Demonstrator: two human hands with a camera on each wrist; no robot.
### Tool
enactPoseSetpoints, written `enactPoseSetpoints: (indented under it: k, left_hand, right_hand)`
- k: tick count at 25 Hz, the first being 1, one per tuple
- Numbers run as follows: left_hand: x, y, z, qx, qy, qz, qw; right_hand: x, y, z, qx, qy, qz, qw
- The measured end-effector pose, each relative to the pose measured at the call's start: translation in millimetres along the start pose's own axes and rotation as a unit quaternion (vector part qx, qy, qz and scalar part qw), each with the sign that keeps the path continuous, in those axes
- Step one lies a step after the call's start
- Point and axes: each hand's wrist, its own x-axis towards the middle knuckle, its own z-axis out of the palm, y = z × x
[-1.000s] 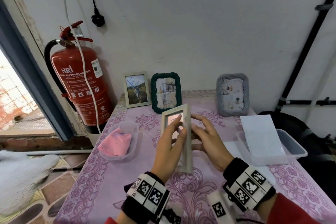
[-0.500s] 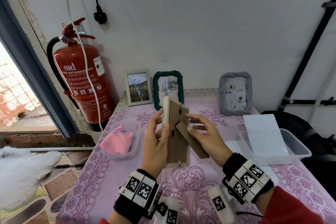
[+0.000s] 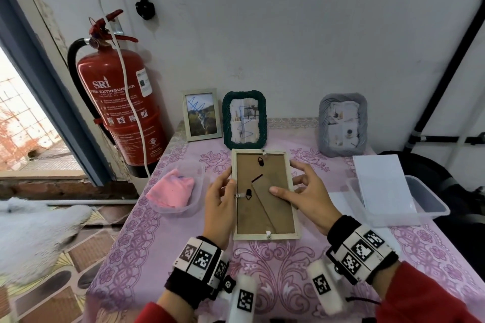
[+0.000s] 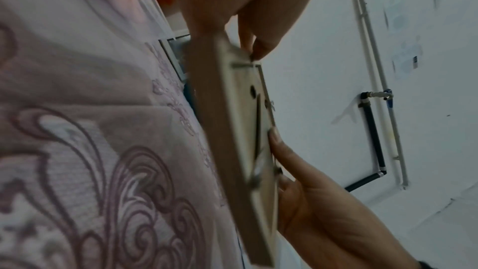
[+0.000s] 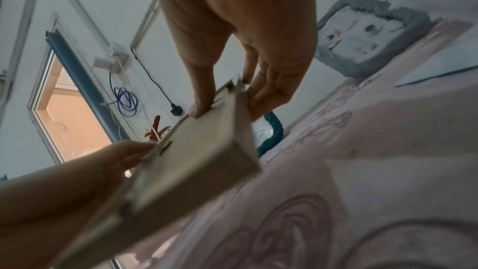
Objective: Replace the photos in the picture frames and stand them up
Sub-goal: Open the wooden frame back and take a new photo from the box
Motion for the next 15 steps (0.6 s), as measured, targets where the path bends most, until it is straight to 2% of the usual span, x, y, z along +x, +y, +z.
enactPoseSetpoints:
  k: [4, 8, 12, 15]
  left_hand:
    - [0.7, -13.8, -11.1, 0.084, -0.052, -0.072, 0.993]
    - [-2.9, -23.7, -17.0, 0.134, -0.090, -0.121, 0.979]
    - [3.5, -31.1, -19.1, 0.173, -0.104, -0.153, 0.967]
    - [6.8, -32.9, -19.7, 0.189, -0.120, -0.169, 0.960]
  right_hand:
    - [-3.8, 12.1, -5.7, -0.098, -0.014, 0.018, 0.995]
    - [-2.5, 22.5, -8.9, -0.145, -0.076, 0.053, 0.985]
    - [1.6, 28.4, -14.5, -0.119, -0.139, 0.079, 0.980]
    - [4.4, 29.9, -14.9, -0.099, -0.160, 0.108, 0.976]
